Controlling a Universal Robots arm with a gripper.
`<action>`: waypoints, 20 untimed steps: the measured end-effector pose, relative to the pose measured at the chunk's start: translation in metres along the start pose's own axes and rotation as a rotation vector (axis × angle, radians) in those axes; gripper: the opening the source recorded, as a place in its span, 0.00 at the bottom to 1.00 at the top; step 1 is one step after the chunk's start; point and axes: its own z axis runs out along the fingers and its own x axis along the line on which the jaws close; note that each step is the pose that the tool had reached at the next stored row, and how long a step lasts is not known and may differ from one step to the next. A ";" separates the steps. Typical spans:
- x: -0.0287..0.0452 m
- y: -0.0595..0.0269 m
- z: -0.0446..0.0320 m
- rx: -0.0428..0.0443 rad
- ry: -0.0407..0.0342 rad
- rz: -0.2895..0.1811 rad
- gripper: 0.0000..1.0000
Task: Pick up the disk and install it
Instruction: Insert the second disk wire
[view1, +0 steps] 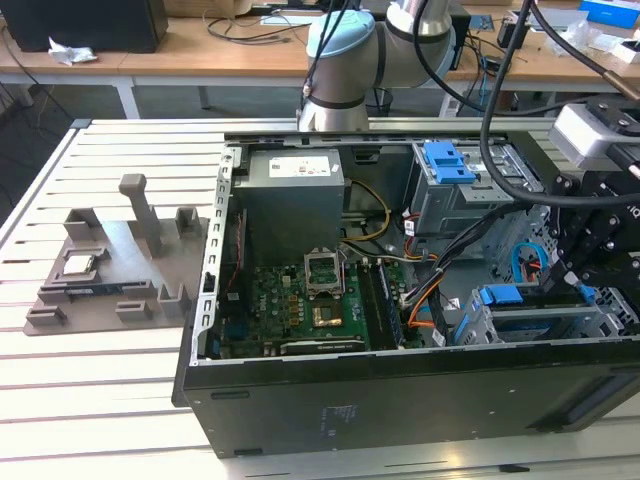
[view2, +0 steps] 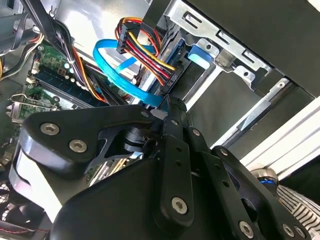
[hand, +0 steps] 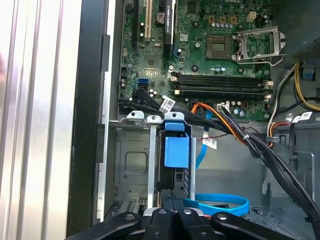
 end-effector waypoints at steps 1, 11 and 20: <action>0.0000 0.0000 0.0001 0.0000 0.0000 -0.001 0.10; -0.0067 0.0013 0.0002 0.0002 0.0033 -0.033 0.10; -0.0108 0.0016 0.0009 0.0002 0.0056 -0.049 0.10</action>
